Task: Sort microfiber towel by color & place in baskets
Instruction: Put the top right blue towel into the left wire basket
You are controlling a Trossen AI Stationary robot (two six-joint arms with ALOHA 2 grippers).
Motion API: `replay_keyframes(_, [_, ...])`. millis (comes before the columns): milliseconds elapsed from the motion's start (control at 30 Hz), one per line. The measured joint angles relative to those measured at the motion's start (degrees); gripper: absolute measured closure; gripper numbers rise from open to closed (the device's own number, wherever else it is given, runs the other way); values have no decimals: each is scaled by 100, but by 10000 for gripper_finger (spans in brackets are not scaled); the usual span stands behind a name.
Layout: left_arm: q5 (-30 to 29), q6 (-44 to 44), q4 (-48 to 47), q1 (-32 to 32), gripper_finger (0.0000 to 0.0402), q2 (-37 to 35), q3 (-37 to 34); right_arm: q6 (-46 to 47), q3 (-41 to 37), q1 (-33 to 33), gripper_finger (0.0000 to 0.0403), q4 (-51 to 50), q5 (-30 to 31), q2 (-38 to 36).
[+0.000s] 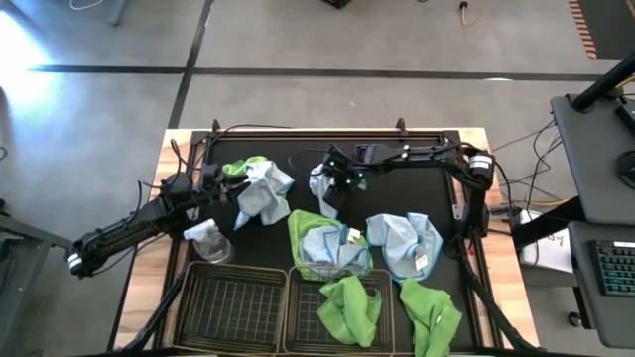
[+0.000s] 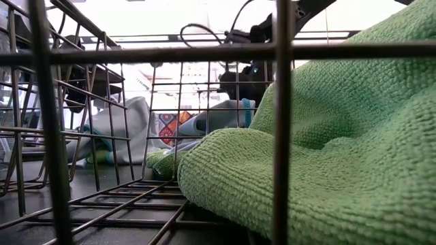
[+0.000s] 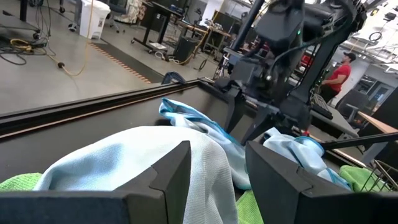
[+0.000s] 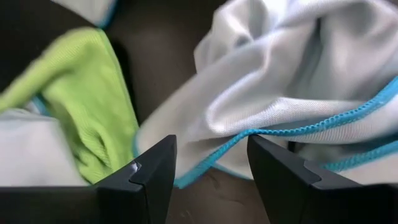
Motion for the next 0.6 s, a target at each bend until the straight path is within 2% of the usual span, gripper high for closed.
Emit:
replay_keyframes(167, [1,0,2,-1,263,0,0,0,2,0,211,294,2,-32])
replay_keyframes(600, [2,1,2,0,263,0,0,-113,-18,0,211,219,2,220])
